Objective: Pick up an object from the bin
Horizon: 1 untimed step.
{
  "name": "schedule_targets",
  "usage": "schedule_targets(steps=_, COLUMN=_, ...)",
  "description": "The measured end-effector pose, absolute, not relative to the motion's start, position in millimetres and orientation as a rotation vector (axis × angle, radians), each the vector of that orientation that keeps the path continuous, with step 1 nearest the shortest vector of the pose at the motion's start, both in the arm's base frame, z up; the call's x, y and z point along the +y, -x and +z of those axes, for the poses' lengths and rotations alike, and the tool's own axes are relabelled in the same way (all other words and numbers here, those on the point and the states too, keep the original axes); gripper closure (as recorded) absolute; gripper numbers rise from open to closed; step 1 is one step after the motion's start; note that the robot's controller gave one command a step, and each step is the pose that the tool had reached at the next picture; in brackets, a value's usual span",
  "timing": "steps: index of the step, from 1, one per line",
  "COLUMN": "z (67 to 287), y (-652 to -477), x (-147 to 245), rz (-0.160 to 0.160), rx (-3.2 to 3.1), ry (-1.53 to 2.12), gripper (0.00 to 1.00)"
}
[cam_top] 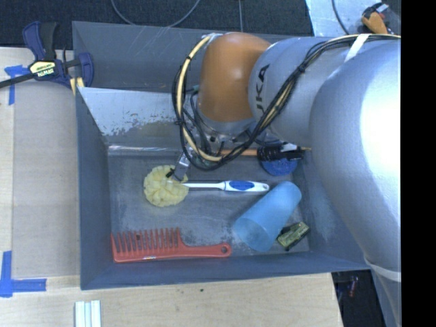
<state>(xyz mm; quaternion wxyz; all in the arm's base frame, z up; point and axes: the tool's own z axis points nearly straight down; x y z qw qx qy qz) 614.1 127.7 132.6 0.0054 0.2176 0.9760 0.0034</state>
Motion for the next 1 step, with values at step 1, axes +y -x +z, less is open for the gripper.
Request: schedule_targets(steps=1, z=124.2, y=-601.3, x=122.4, rz=0.002, rx=3.134, ry=0.023, gripper=0.00)
